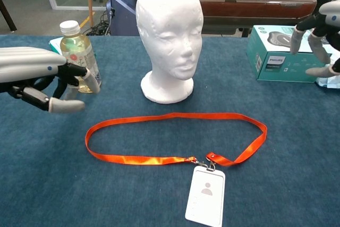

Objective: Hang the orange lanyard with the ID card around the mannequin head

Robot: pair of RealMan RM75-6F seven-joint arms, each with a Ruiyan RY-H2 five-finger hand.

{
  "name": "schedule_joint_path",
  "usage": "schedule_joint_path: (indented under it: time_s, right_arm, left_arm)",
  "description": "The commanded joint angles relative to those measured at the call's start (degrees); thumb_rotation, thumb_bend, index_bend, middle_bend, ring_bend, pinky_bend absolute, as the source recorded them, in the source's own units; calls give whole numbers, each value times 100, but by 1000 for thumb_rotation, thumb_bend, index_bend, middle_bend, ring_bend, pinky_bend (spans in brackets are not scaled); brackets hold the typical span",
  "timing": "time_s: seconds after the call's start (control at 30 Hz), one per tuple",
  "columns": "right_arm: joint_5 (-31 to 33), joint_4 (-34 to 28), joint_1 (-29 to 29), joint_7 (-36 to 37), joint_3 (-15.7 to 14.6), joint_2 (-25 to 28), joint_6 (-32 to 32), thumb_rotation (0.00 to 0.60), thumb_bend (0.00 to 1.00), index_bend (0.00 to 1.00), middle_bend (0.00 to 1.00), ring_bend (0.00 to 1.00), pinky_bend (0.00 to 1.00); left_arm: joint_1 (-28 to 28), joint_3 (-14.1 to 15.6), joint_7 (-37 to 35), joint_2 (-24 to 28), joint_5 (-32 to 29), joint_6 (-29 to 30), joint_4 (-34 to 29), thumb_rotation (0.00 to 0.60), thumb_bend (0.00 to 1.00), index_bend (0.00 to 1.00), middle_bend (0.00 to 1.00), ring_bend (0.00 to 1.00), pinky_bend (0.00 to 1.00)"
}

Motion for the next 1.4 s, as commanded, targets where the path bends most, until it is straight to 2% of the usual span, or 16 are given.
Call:
schedule_joint_path:
  time_s: [0.03,0.17,0.27,0.33,0.4,0.47,0.63,0.83,1.03,1.1,1.23,1.3,1.4]
  right_arm:
    - [-9,-4,-71,-35,44,50,21,600,271,401,643,704,872]
    - [-13,3,-169,-87,79,69,22,600,270,401,642,702,872]
    - [14,8,-223,-101,98,86,-39,600,270,401,642,702,872]
    - [23,11,-260,-86,120,96,-74,600,270,401,642,702,872]
    - [14,16,-292,-51,144,108,-100,600,271,401,642,702,872]
    - [1,35,-326,-17,168,122,-134,600,271,401,642,702,872]
    - [-25,57,-396,45,217,163,-219,600,270,401,644,703,872]
    - [-59,46,-449,52,263,170,-316,600,270,401,647,705,872]
    - [-85,13,-501,40,305,194,-371,600,270,401,647,705,872]
    - [-90,-2,-519,40,313,212,-386,600,271,401,647,705,872]
    - [-95,3,-555,52,339,221,-423,600,271,401,647,705,872]
    - [-98,5,-571,54,351,215,-438,600,271,401,648,705,872]
    - [-111,0,-595,53,364,216,-452,600,270,402,647,705,872]
  left_arm:
    - [-119,-148,606,-435,-468,75,114,234,215,250,535,519,692]
    - [-182,-218,916,-717,-753,155,160,247,215,233,535,548,692]
    - [-274,-274,1195,-895,-980,179,190,244,215,220,555,613,720]
    - [-355,-318,1472,-1035,-1171,220,227,244,215,219,613,697,800]
    - [-423,-350,1719,-1156,-1341,276,260,247,215,229,717,807,908]
    - [-496,-379,1994,-1298,-1559,344,312,264,214,253,798,884,965]
    - [-653,-475,2240,-1541,-2188,336,395,341,215,366,909,990,996]
    - [-888,-566,2596,-1844,-2799,436,538,362,215,415,944,1000,1000]
    - [-1116,-606,2966,-2111,-3309,612,753,414,215,442,952,1000,1000]
    - [-1160,-587,3078,-2183,-3393,703,851,472,215,444,952,1000,1000]
    - [-1216,-598,3091,-2295,-3656,717,1021,529,215,455,952,1000,1000]
    - [-1253,-598,3086,-2340,-3759,682,1126,584,215,456,952,1000,1000]
    - [-1296,-612,3046,-2402,-3887,643,1218,600,215,457,953,1000,1000]
